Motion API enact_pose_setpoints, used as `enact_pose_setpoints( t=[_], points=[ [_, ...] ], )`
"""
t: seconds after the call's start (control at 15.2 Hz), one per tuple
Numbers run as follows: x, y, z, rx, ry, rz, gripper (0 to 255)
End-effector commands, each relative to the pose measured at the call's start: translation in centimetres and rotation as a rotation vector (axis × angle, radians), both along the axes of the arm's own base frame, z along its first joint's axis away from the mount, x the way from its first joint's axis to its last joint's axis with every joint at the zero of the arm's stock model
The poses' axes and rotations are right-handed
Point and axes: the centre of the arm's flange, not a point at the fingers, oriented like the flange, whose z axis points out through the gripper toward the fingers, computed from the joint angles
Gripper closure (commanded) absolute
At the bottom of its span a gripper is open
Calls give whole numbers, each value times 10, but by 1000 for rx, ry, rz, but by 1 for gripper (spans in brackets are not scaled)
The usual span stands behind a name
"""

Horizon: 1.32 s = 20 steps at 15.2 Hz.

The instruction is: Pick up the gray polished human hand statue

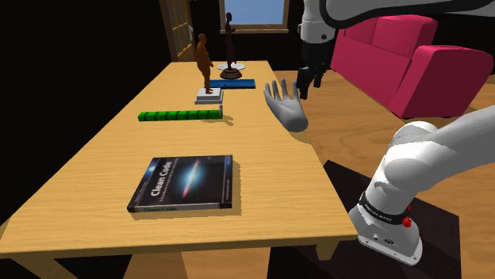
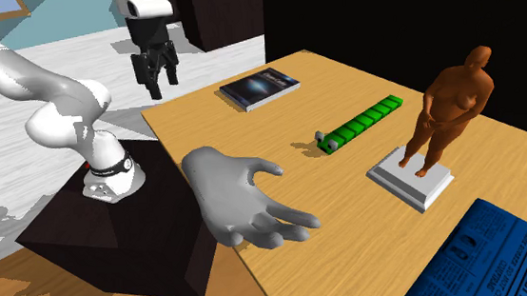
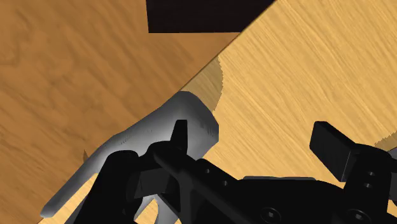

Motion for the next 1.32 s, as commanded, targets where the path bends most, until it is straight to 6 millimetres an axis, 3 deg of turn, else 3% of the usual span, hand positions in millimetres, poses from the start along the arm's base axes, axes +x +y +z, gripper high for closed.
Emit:
enact_pose_setpoints(
  t=[0.0,1.25],
  points=[
    [0,0,0,0,0,0,0],
    [190,-119,-81,128,-177,-252,0]
  ],
)
